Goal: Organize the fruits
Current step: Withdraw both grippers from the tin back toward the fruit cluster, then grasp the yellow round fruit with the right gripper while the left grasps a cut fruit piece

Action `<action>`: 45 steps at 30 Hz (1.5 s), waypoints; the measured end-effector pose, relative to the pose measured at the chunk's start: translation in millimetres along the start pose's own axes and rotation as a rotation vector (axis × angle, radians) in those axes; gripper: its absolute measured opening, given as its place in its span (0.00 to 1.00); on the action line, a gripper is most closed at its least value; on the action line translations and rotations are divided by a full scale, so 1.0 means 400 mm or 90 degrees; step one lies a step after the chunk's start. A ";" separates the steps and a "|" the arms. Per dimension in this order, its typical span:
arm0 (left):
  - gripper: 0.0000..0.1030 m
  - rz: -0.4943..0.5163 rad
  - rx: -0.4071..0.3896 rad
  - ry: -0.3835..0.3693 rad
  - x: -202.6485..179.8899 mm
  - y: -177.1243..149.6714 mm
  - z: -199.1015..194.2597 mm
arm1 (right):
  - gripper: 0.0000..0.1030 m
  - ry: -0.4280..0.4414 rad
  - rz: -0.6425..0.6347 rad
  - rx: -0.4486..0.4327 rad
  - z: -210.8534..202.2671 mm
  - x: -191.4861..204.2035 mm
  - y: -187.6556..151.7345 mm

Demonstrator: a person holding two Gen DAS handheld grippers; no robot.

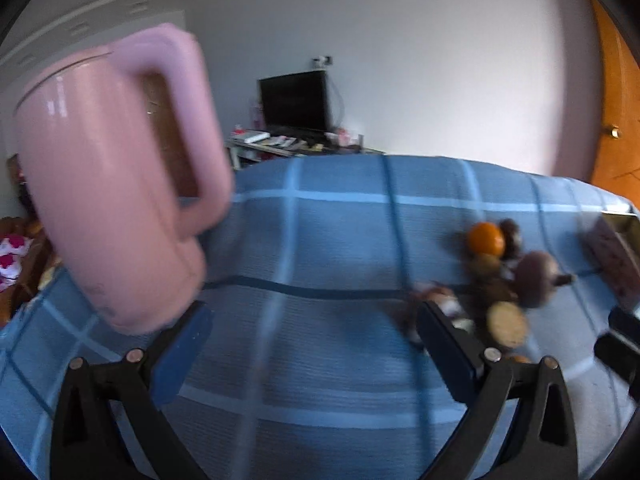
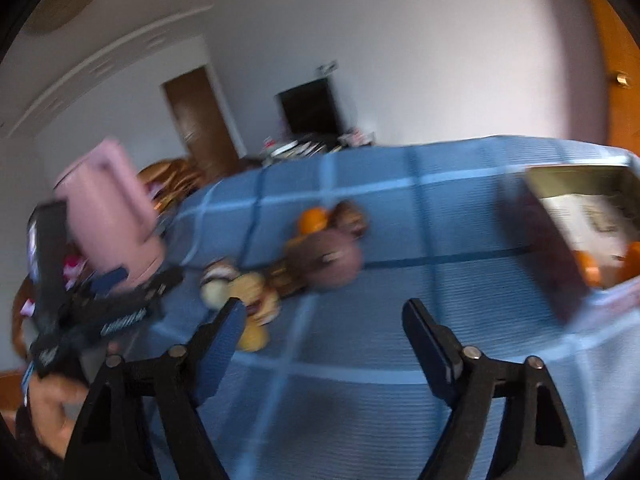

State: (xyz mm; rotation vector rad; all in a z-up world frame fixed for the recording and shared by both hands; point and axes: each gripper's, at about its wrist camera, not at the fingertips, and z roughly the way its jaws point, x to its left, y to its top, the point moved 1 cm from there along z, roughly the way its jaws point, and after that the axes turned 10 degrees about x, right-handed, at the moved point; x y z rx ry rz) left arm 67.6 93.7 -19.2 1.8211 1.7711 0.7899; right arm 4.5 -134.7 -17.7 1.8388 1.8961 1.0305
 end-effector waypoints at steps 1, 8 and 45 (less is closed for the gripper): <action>1.00 -0.006 0.001 0.001 0.009 0.004 0.002 | 0.75 0.003 -0.011 0.009 0.011 0.016 -0.001; 1.00 -0.019 0.014 -0.014 0.027 0.016 0.010 | 0.51 0.011 -0.054 0.116 0.125 0.107 0.005; 0.74 -0.079 0.131 -0.159 -0.129 0.046 0.116 | 0.27 -0.040 -0.022 -0.036 0.023 0.017 0.072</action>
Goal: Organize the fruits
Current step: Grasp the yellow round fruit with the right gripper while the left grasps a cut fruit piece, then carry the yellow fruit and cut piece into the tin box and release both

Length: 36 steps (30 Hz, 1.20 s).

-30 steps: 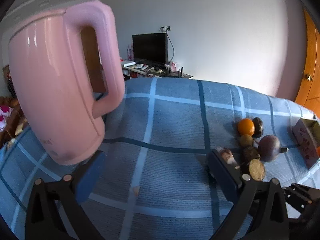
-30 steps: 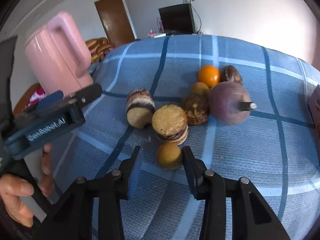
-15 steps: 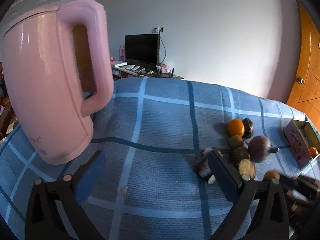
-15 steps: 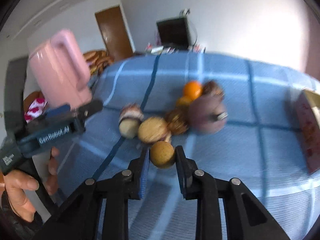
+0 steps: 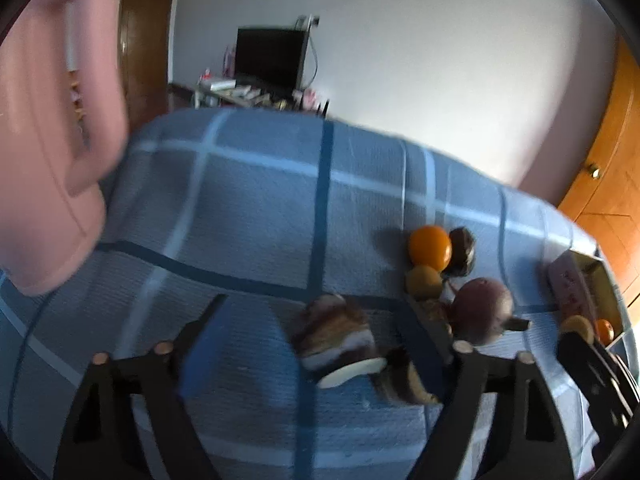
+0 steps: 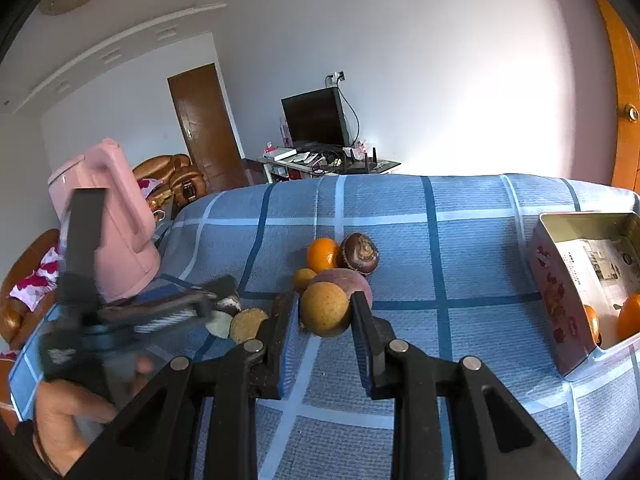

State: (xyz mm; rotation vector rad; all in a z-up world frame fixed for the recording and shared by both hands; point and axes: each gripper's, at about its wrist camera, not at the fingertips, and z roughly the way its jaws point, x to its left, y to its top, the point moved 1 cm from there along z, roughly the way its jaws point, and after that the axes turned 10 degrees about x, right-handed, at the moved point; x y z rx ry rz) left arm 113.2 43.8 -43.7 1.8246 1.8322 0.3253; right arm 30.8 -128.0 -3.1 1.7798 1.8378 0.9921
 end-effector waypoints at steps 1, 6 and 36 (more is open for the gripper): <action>0.69 -0.008 0.016 0.001 -0.004 0.003 0.013 | 0.27 0.000 0.003 0.000 -0.001 -0.004 -0.001; 0.53 -0.029 0.029 0.006 -0.004 -0.007 0.026 | 0.27 -0.003 0.024 -0.001 -0.003 -0.025 0.007; 0.39 0.117 -0.222 -0.118 -0.127 -0.130 -0.181 | 0.27 -0.046 -0.044 -0.083 -0.099 -0.121 -0.021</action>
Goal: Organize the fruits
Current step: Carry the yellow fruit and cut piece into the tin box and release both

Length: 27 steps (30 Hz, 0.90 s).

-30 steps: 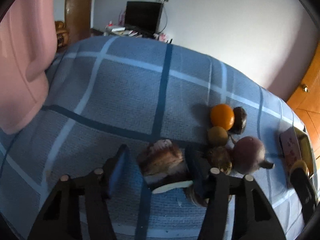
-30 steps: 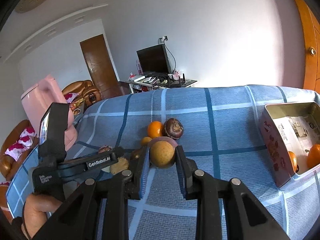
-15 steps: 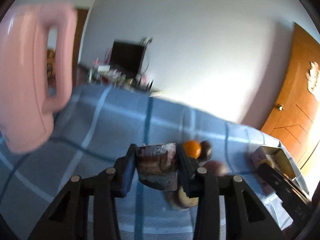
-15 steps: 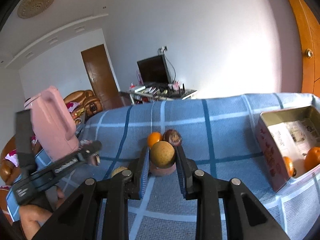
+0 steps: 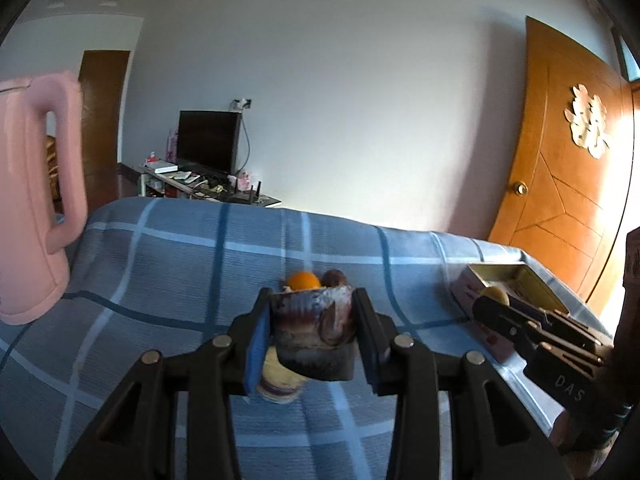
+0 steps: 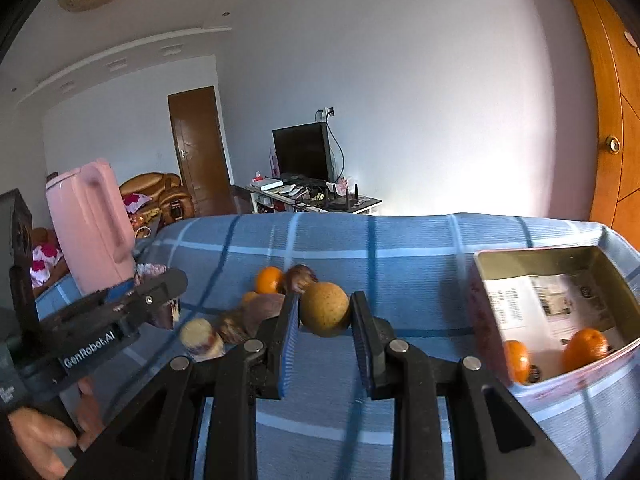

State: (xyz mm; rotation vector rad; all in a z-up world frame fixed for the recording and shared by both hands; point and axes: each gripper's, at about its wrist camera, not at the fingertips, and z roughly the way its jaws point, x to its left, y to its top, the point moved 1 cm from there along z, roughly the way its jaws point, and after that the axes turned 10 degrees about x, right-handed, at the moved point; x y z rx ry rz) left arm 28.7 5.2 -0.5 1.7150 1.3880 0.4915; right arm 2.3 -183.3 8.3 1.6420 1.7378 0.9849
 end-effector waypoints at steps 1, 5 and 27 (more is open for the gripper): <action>0.39 0.003 0.001 0.000 -0.017 0.001 0.008 | 0.27 -0.003 -0.007 0.000 -0.005 -0.009 -0.004; 0.39 0.013 0.006 -0.005 -0.069 -0.011 0.013 | 0.27 -0.017 -0.018 -0.001 -0.022 -0.044 -0.011; 0.39 0.052 0.009 -0.044 -0.330 -0.001 0.075 | 0.27 -0.052 0.030 -0.058 -0.137 -0.249 -0.006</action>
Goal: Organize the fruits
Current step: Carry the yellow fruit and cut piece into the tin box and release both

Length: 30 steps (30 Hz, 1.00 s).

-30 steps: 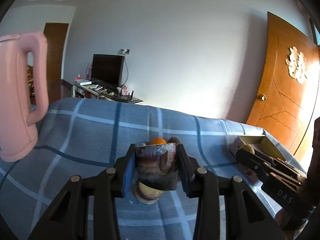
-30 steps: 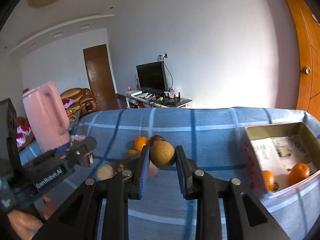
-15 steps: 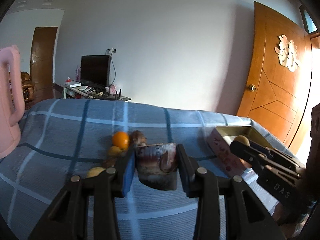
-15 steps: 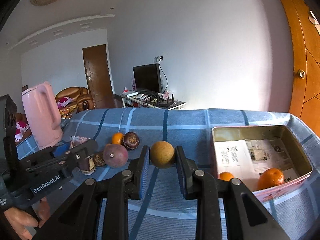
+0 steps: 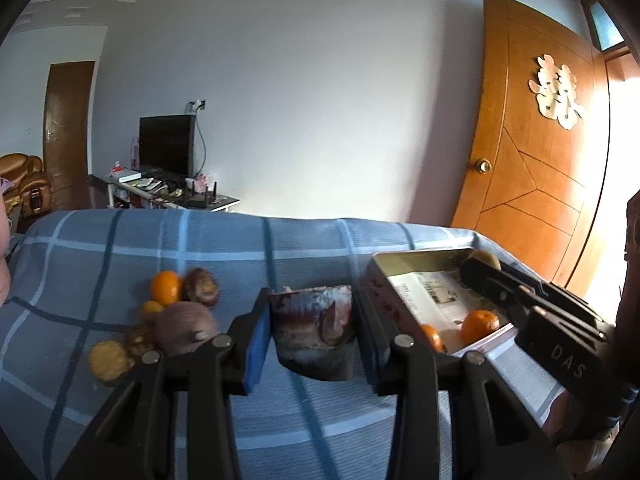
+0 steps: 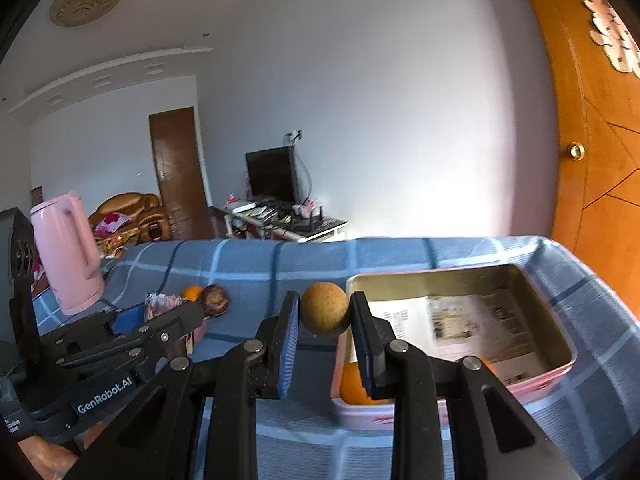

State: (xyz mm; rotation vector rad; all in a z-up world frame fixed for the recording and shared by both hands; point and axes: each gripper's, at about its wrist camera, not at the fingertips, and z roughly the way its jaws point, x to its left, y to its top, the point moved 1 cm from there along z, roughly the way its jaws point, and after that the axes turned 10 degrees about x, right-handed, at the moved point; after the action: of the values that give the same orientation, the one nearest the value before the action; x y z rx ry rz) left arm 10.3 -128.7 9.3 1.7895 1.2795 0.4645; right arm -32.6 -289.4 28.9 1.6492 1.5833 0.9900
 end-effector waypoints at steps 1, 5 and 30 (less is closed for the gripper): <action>0.39 0.000 -0.001 -0.002 -0.010 0.005 0.004 | 0.27 -0.005 0.004 -0.003 -0.004 -0.017 0.003; 0.39 0.004 -0.008 -0.017 -0.056 0.023 0.020 | 0.27 -0.031 0.028 -0.005 -0.011 -0.092 0.008; 0.39 0.073 0.012 -0.084 -0.300 0.075 0.169 | 0.27 -0.124 0.112 0.025 0.023 -0.387 0.037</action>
State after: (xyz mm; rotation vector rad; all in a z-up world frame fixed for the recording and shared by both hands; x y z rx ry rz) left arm 27.2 -268.6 16.8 1.8846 1.0983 0.3920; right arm -15.6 -444.2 23.4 1.8757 1.3563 0.8600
